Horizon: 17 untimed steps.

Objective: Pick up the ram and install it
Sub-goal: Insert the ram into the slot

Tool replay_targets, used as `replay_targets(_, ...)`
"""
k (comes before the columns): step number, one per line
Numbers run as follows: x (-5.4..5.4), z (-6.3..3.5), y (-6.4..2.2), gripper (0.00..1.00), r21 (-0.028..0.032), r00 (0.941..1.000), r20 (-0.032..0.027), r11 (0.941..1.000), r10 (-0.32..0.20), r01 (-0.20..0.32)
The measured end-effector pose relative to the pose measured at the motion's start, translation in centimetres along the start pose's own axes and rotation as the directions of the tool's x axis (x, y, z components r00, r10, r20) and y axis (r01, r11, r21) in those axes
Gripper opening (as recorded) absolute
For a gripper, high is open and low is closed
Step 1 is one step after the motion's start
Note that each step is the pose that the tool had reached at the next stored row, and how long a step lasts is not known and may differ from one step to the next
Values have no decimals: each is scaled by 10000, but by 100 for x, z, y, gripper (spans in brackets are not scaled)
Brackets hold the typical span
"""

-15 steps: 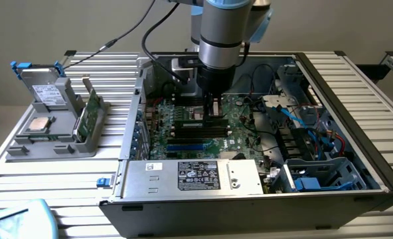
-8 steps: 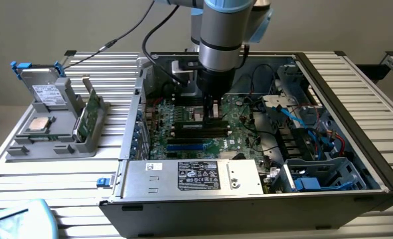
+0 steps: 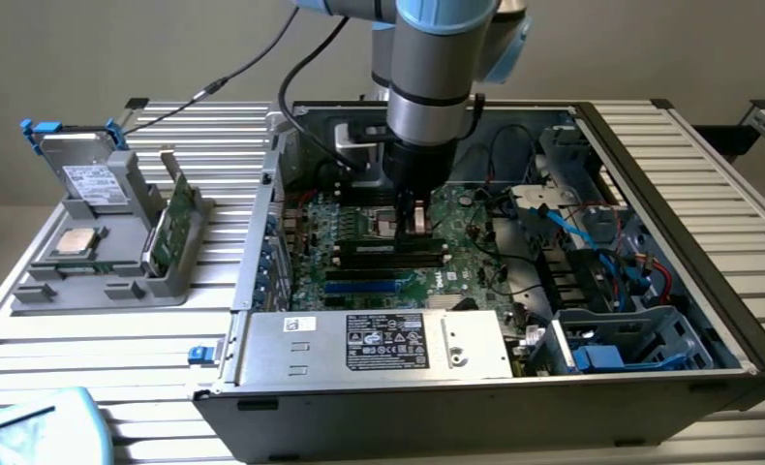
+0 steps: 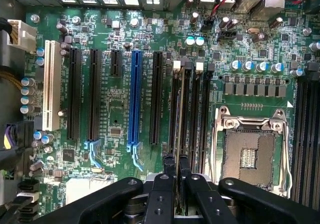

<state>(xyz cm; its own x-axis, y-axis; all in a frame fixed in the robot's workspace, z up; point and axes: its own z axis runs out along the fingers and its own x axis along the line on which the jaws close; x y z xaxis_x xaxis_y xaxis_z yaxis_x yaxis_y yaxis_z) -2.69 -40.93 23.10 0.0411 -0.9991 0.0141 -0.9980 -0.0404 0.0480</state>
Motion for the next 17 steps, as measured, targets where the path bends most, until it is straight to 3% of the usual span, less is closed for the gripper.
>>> replay_targets(5,5,3,-2,14,-9,10000,80,10000,-4,4)
replay_targets(7,7,4,-7,14,-51,9999,101,10000,-6,7)
replay_targets(11,13,5,-20,14,-150,9999,112,9999,-14,16)
replay_targets(17,23,7,-42,14,-208,9999,116,9998,-53,56)
